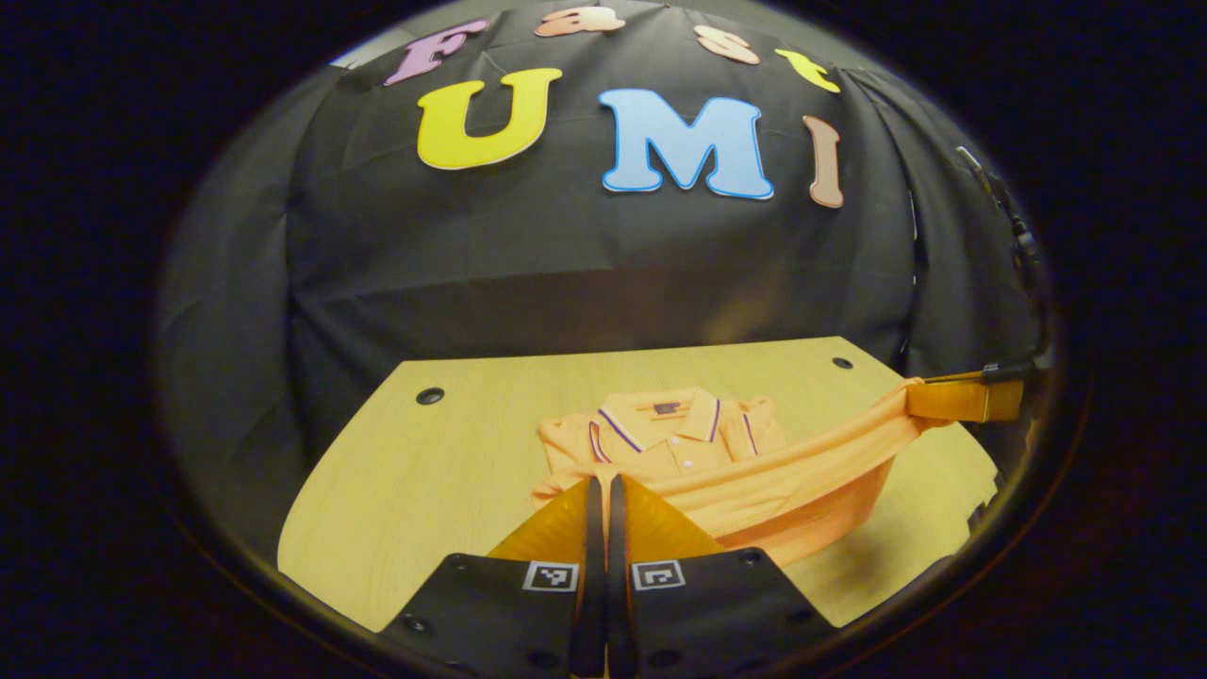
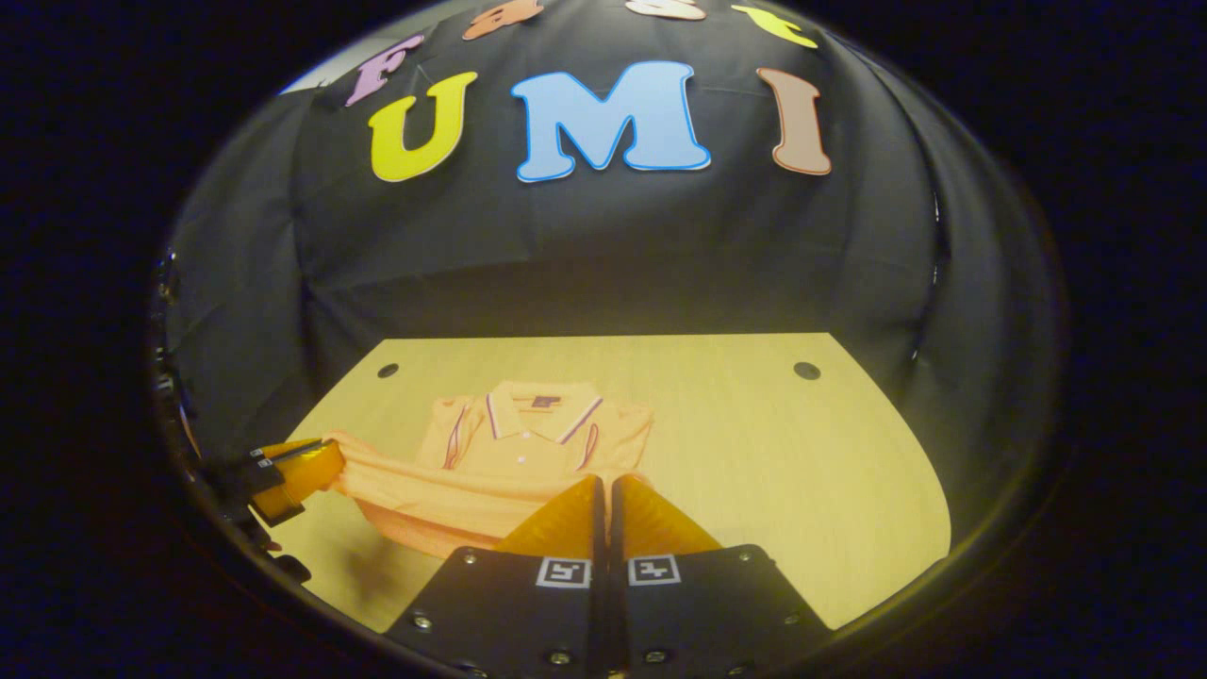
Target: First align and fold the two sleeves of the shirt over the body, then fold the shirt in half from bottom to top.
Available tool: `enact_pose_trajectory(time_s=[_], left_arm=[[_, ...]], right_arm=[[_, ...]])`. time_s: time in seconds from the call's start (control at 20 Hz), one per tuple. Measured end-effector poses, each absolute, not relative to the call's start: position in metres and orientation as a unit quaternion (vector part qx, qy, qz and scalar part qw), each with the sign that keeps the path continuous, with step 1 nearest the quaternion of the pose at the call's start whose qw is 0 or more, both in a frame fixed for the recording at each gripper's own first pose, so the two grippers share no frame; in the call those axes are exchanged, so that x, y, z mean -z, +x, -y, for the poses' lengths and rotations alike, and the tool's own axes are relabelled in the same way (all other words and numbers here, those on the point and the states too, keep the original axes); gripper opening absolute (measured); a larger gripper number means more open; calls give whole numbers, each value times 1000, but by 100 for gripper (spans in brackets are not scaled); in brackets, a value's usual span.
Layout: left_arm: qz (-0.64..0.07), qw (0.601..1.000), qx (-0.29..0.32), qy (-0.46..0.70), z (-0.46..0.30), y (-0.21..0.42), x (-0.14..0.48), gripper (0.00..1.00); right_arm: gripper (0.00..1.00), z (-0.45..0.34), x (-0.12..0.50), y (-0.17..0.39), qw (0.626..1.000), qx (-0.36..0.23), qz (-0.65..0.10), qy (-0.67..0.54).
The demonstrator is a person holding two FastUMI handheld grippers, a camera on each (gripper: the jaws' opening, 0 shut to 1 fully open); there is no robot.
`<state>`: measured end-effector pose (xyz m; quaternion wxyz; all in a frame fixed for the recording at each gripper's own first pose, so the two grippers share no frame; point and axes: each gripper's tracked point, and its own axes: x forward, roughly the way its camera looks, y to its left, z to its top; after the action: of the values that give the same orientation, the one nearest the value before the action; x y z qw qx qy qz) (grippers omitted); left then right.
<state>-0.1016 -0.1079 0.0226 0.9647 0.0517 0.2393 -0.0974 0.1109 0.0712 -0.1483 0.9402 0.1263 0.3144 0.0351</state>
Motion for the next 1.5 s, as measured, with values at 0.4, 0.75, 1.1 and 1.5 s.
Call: enact_pose_trajectory(time_s=[0.4, 0.75, 1.1, 1.5], left_arm=[[-213, 970, 103, 62, 101, -1, -8, 7], [-192, 971, 112, 89, 106, 62, 23, 7], [-202, 969, 101, 97, 99, 86, 64, 6], [-206, 968, 106, 93, 103, 93, 80, 13]], right_arm=[[0, -83, 165, 200, 944, -9, -313, 107], [0, -85, 191, 261, 949, 25, -304, 76], [0, -99, 241, 285, 941, 37, -333, 51], [9, -103, 253, 280, 934, 41, -352, 40]])
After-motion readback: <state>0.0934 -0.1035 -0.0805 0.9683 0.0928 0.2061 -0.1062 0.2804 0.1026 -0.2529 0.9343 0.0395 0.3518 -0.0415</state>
